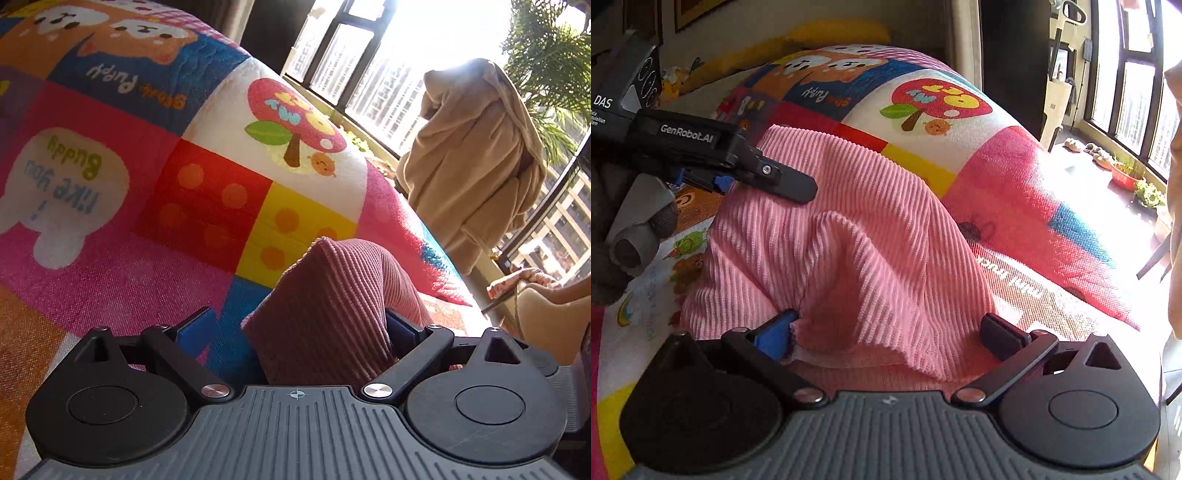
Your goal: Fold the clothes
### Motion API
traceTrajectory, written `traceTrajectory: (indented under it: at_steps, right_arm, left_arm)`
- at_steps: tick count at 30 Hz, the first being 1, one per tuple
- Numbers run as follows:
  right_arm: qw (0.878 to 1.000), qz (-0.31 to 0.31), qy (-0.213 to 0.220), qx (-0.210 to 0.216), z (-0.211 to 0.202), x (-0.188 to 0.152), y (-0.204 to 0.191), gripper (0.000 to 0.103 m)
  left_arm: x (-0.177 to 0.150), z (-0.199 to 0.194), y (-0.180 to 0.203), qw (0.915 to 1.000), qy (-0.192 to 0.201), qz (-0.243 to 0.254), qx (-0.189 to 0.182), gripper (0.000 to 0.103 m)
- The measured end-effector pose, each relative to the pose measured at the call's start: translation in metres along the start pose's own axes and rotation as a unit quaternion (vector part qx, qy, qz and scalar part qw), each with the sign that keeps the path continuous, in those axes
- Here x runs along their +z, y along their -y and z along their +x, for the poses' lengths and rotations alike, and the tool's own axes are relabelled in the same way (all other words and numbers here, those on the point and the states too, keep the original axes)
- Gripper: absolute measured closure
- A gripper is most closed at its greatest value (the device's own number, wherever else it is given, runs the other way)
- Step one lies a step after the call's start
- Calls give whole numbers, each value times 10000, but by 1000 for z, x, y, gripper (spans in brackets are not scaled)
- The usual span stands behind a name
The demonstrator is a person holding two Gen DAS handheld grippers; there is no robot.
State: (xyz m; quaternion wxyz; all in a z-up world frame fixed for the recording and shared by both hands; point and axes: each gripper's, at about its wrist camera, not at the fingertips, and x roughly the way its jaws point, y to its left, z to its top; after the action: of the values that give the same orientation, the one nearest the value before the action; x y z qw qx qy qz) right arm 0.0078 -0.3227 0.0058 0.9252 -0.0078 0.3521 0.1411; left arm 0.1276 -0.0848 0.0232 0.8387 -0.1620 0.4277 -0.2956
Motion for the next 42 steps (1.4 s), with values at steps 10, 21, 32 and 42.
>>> traceTrajectory:
  at_steps: [10,21,32,42]
  right_arm:
    - [9997,-249,-43,-37,11,8,-36,0]
    - [9880,-1398,92,650,72,53,-176,0]
    - [9840,-1562,-152,840,83,58,-189,0]
    - [9863,-1364,919,95,49,114,-153,0]
  left_arm:
    - [-20,8,-20,9877,-261,-906,-1250,4]
    - [-3,-79,-111,9898,562,-1296,-170,4]
    - [16,-135,-173,9814,1304,-1145,825,4]
    - [9,-102,-170,9837,1131,-449,1321,3]
